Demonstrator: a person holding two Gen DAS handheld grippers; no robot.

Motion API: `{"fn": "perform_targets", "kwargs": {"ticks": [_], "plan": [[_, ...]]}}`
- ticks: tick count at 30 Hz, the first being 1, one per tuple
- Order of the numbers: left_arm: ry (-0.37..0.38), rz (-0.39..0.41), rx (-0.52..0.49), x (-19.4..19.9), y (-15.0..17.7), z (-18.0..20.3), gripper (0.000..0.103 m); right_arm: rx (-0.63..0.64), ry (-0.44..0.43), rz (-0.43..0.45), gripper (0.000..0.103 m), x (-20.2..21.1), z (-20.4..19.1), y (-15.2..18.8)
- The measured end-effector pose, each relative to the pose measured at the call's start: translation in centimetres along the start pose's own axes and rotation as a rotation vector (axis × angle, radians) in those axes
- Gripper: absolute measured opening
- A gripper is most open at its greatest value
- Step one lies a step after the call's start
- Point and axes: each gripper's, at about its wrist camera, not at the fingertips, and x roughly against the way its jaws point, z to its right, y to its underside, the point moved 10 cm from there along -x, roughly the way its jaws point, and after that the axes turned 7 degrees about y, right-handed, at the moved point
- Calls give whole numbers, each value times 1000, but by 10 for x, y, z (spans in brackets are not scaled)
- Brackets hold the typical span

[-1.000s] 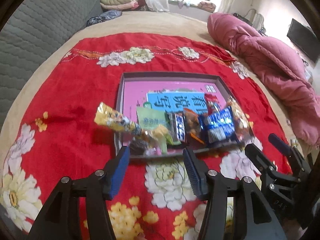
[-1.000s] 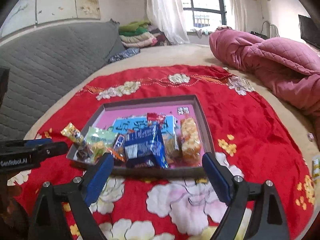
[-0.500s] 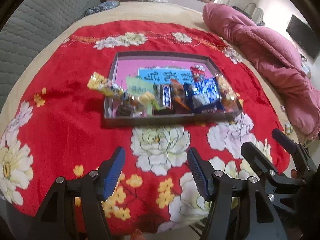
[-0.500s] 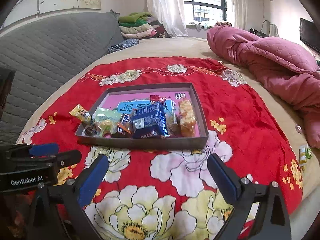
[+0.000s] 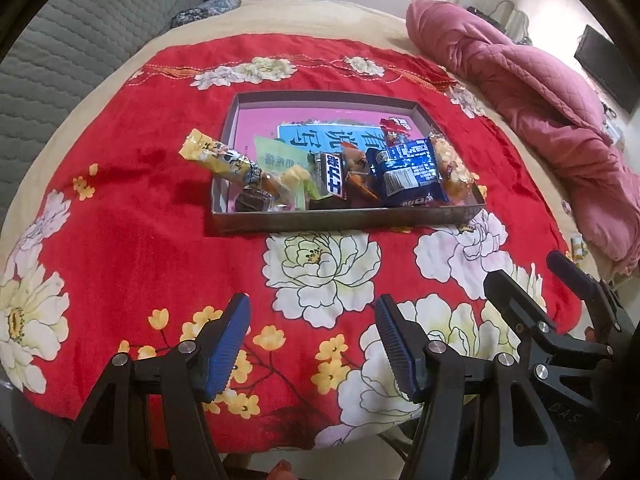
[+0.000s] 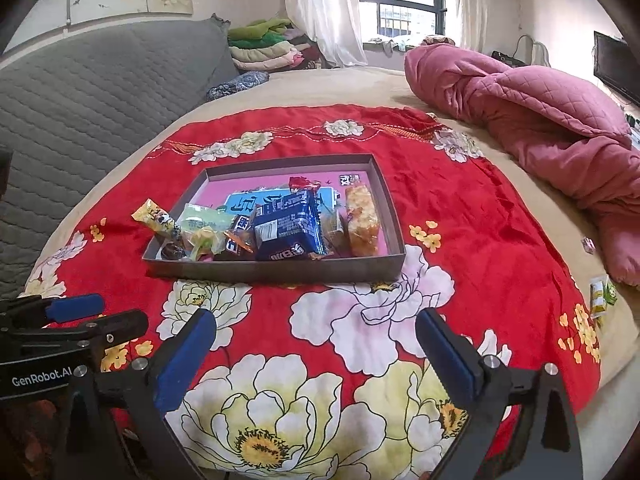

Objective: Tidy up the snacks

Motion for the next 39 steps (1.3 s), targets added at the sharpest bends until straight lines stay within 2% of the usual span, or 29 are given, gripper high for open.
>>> {"fn": "perform_targets", "kwargs": {"ticks": [39], "plan": [[-25, -20, -6, -6, 3, -6, 66, -2, -4, -3, 101, -2, -1, 1]]}}
